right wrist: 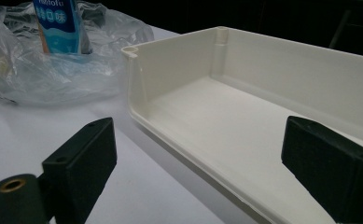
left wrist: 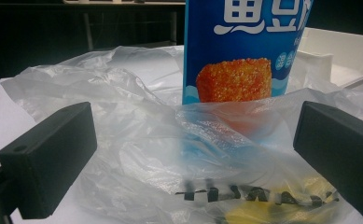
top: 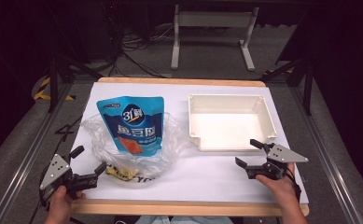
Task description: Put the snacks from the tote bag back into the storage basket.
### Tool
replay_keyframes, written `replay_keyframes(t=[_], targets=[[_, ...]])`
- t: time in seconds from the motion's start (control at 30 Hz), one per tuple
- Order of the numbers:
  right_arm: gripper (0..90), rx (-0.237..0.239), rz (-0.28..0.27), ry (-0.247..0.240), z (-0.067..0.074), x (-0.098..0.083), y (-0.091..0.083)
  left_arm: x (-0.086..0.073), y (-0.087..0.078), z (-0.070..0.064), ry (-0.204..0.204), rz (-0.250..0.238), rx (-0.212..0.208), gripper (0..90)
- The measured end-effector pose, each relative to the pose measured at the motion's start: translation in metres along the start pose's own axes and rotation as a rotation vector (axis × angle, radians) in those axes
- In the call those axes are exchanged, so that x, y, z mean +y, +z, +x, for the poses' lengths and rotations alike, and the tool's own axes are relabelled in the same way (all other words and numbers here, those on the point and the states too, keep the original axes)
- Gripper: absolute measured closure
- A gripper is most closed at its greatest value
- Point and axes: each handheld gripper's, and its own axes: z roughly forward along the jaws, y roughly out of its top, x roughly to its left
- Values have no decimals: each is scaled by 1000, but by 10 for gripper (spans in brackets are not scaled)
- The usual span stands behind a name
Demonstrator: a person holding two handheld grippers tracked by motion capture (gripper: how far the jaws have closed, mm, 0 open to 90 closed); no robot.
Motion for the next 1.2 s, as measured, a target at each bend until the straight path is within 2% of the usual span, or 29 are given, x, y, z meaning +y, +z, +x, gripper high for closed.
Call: replay_keyframes(t=[0.3, 0.37, 0.57, 0.63, 0.73, 0.83, 0.9, 1.13, 1.2], targets=[[146, 7, 1, -8, 1, 2, 0, 0, -1, 1, -3, -4, 5, 2], [183, 31, -1, -4, 2, 3, 1, 0, -1, 1, -2, -7, 7, 2], [201, 20, 38, -22, 4, 10, 0, 0, -2, 1, -3, -6, 23, 2], [215, 16, 52, -21, 4, 14, -1, 0, -2, 1, -5, -14, 30, 2], [241, 4, 67, -4, 4, 20, -4, 0, -3, 2, -2, 0, 37, 2], [264, 22, 29, -6, 7, 26, -6, 0, -2, 2, -8, -9, 43, 2], [263, 19, 29, -15, 8, 30, -7, -1, -1, 2, -9, -17, 43, 2], [274, 23, 12, -50, 10, 52, -8, -2, 0, 3, -14, -1, 50, 2], [274, 17, 10, -61, 10, 58, -10, -2, 0, 3, -18, -12, 54, 2]])
